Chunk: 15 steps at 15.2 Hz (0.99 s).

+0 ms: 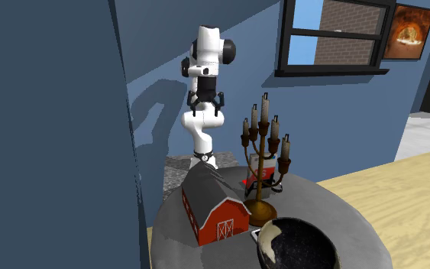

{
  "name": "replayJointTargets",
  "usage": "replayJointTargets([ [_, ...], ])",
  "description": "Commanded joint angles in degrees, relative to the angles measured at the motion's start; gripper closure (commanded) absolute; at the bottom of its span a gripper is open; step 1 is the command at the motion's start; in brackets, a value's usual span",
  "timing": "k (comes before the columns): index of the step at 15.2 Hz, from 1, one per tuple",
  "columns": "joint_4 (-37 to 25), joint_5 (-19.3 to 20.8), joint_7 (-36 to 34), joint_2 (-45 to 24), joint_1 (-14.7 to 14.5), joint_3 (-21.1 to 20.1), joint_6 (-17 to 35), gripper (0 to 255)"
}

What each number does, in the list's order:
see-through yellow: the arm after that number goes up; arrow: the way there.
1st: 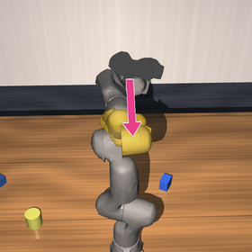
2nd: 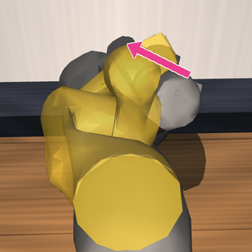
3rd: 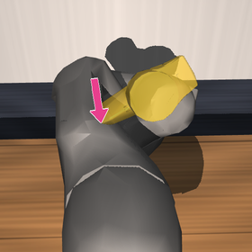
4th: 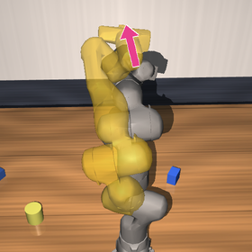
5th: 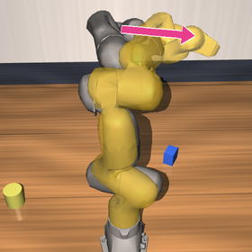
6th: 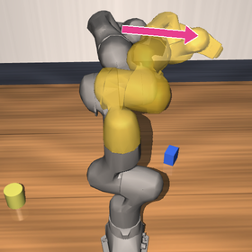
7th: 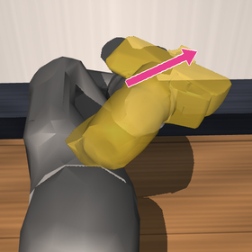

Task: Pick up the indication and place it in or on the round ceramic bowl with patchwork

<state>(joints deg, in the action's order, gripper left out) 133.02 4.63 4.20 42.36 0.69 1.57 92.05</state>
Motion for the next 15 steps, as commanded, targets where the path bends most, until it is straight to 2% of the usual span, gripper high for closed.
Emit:
replayJointTargets([
  [1,0.0,0.0,0.0,0.0,0.0,0.0,0.0,0],
  [8,15.1,-3.1,-2.4,2.8,-2.8,-2.1,21.1,0],
  [15,25.4,-5.7,-4.8,-2.3,-6.0,-5.2,45.5,0],
])
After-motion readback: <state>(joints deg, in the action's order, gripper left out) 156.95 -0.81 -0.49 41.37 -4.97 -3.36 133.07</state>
